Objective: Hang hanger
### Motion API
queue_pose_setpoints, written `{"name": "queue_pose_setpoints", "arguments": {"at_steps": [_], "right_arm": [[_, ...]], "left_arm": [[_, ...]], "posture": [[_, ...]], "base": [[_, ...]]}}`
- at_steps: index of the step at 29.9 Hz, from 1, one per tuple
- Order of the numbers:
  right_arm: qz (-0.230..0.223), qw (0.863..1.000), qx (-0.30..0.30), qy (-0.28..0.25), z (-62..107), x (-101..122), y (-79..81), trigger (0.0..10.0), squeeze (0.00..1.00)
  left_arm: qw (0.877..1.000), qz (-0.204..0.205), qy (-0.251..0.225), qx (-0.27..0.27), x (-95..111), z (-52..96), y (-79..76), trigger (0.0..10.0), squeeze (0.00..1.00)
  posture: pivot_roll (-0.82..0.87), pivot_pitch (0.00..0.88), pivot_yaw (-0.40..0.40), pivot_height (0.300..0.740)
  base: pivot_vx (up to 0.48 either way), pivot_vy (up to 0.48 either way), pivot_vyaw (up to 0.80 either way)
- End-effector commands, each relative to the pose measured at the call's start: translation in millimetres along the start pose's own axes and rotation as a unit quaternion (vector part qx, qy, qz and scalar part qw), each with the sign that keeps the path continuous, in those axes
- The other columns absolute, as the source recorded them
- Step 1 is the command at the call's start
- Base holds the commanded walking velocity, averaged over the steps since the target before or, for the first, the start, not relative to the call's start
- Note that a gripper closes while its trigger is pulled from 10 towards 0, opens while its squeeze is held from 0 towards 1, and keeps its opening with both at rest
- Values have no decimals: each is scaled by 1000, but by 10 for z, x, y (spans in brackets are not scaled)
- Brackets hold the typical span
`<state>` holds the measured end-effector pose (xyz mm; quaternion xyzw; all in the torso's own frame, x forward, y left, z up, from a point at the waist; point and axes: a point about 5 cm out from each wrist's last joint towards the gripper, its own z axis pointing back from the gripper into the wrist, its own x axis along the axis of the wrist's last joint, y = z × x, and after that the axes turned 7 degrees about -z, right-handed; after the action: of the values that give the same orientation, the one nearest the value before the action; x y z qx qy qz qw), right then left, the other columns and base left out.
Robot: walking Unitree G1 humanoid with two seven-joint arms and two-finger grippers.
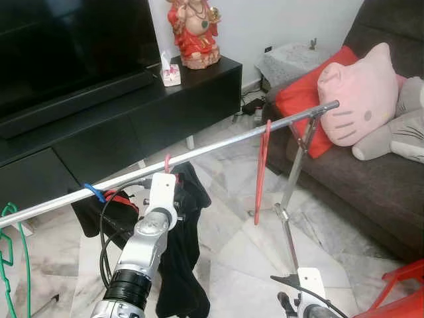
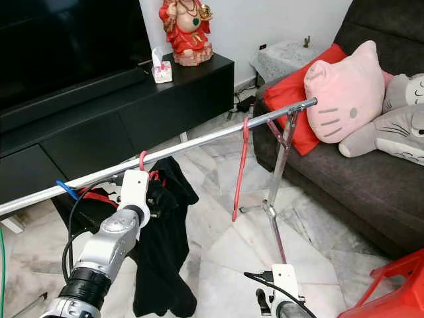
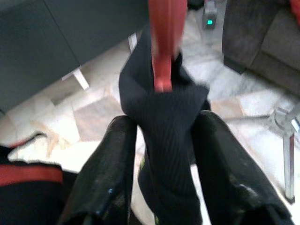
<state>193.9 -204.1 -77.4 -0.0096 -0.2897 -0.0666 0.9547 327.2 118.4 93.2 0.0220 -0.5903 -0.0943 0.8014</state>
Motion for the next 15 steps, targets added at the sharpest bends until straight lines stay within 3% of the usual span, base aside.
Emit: {"name": "queue_pose_setpoints", "arguments": {"at_steps": [1,8,12,15], "right_arm": [[7,1000,4,-2,-4,24,20,10000,0],[10,1000,4,-2,-4,28,13,10000,0],[12,1000,3,-1,-3,27,3,10000,0],[12,1000,3,0,-3,27,3,10000,0]], "left_arm": [[1000,-1,-8,-2,18,22,26,10000,1000],[1000,2,-21,-6,60,59,32,10000,1000],[999,-1,-44,-26,111,268,41,10000,1000],[998,-4,-49,-34,110,330,43,10000,1000]], "posture": [[-137,0,73,732],[-137,0,71,732],[-128,0,65,732],[-128,0,65,732]], "base": [[0,0,0],[0,0,0],[0,0,0],[0,0,0]]}}
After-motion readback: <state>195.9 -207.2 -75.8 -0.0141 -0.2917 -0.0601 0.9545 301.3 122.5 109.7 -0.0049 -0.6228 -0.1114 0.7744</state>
